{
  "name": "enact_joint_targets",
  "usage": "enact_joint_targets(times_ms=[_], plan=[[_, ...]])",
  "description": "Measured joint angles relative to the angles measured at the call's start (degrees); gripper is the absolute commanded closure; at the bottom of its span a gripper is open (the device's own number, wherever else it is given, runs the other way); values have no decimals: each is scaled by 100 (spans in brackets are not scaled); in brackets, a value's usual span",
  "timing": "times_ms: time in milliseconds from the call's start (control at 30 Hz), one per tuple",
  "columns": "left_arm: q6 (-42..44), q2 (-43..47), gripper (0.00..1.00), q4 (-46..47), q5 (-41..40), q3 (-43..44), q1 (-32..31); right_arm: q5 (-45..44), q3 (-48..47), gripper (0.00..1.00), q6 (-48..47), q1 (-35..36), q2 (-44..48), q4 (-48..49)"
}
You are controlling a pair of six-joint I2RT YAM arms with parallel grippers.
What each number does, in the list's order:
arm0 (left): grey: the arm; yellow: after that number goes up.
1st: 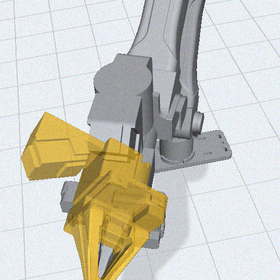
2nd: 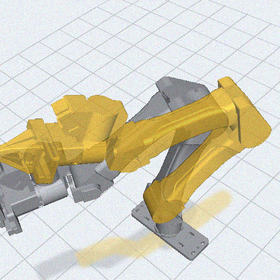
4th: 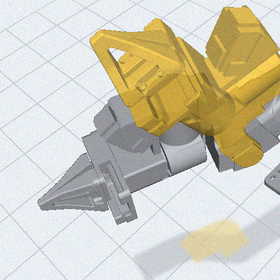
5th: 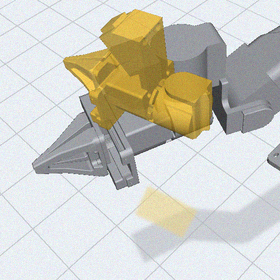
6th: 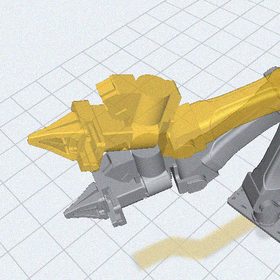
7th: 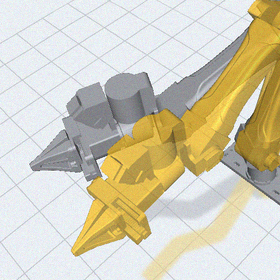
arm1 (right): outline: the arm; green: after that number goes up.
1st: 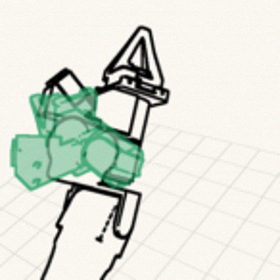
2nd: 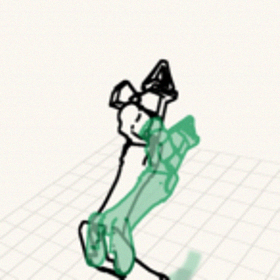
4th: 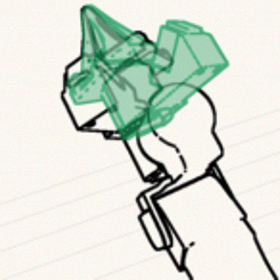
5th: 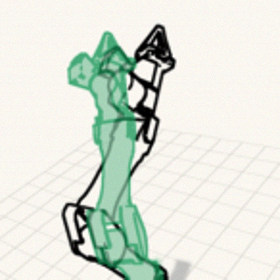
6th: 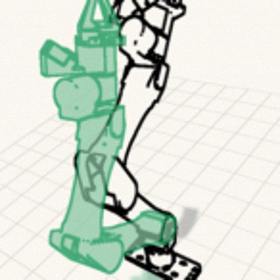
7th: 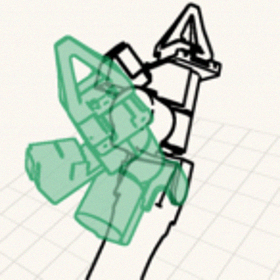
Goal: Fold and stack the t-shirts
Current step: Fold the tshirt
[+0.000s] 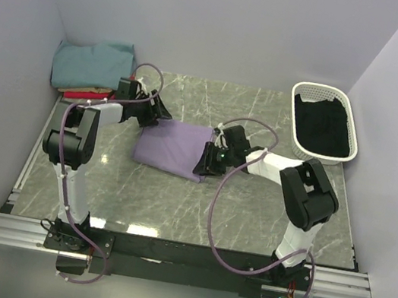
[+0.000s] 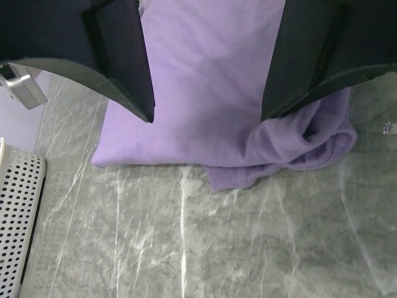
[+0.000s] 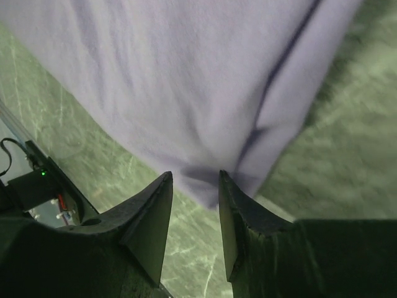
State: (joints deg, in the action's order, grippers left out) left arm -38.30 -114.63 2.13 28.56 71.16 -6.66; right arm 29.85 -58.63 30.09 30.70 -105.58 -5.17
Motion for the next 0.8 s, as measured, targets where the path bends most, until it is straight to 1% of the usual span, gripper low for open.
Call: enact_joint_targets(times_ms=[67,133,267,400,467,500,533,600,700,767,800], plan=[[15,133,25,-90,-55,-7,7,-116,144,56,-4,2,227,-37],[37,450,24,-179,-208,-63,17,-256,188,56,-28,0,483,-142],[90,1576,22,-337,-675,-337,37,-546,2,55,-190,-2,994,-367],[140,2682,20,-450,-1058,-715,50,-708,-424,55,-337,-31,1075,-446],[157,3010,20,-525,-1213,-949,48,-741,-474,55,-372,-48,1075,-463],[162,3198,17,-610,-1355,-1200,48,-754,-476,55,-385,-59,1075,-481],[162,3268,14,-669,-1403,-1335,48,-758,-476,55,-396,-66,1073,-516],[149,3414,4,-765,-1578,-1781,48,-765,-474,55,-402,-74,1073,-557],[133,3517,6,-984,-1773,-2354,46,-763,-468,54,-407,-85,1073,-557],[125,3613,4,-1099,-1875,-2675,48,-763,-461,54,-411,-101,1073,-562],[125,3648,1,-1152,-1943,-2769,46,-761,-455,54,-422,-111,1073,-560]])
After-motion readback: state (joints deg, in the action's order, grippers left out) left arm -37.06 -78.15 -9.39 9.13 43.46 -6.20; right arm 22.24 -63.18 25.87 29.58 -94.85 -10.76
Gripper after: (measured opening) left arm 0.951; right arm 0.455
